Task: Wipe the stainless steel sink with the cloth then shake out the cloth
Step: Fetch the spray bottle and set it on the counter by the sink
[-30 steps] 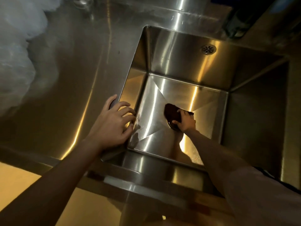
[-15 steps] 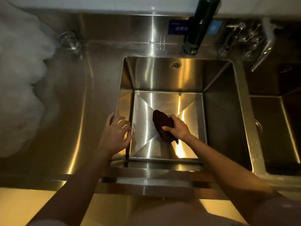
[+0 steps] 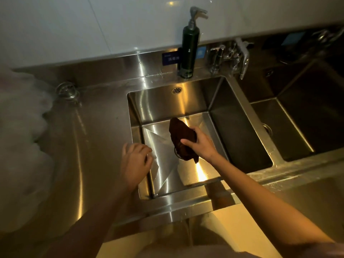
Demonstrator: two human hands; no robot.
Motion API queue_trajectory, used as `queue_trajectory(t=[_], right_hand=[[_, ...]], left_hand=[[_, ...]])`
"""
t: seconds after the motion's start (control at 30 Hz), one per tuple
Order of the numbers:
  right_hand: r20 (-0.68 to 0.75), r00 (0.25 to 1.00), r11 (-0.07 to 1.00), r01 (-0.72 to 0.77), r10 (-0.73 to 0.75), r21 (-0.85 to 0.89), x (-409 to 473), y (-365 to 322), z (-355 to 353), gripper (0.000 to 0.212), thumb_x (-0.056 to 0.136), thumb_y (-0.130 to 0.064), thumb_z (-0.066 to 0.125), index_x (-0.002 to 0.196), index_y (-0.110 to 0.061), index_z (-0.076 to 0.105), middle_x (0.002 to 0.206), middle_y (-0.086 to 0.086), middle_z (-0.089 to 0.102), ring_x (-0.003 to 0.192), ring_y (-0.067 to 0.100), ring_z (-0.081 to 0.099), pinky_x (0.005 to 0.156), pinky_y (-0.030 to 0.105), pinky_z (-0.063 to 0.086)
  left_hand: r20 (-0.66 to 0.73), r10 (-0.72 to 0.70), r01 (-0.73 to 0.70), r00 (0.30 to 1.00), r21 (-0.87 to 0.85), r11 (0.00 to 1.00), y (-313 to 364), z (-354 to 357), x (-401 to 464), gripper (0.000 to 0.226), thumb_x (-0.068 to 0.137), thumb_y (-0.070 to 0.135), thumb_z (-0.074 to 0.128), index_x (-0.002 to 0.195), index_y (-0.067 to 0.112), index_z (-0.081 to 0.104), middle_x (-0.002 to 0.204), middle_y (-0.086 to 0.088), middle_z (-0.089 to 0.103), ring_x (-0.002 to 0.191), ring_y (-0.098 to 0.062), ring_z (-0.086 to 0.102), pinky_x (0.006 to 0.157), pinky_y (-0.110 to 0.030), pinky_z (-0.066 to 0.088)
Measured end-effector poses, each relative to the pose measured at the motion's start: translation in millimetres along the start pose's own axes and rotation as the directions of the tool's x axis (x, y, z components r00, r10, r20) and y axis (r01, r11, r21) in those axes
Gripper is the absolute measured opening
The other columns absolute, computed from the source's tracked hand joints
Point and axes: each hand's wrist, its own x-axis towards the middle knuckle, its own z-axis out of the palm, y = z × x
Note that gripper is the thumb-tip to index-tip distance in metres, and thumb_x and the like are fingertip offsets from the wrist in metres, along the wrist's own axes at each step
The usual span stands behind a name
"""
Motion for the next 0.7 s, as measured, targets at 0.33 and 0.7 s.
queue_trajectory(t=[0.33,0.7], right_hand=[[-0.177,0.984,0.998,0.009,0.002,0.059,-44.1,-21.0,-27.3,0.062,0.073,-0.059,0.069,0.125,-0.035,0.045,0.122,-0.001,0.059,0.113,0.020,0.056,0.094,0.047,0.049],[-0.309,0.950,0.993,0.005,0.033,0.121,-66.7,-25.7,-55.8,0.055,0.080,-0.048,0.071,0.126,-0.031,0.046,0.118,-0.005,0.057,0.109,0.016,0.056,0.094,0.046,0.050]], left_hand=[[0.001,0.128,-0.128,0.992,-0.043,0.991,28.7,-44.2,39.4,0.025,0.093,0.032,0.052,0.107,0.019,0.069,0.115,0.000,0.064,0.114,-0.021,0.052,0.108,-0.043,0.027],[-0.023,0.268,-0.268,0.963,0.011,0.963,57.9,-69.3,71.2,0.028,0.094,0.032,0.053,0.115,0.019,0.065,0.118,-0.002,0.061,0.115,-0.023,0.050,0.110,-0.045,0.025]])
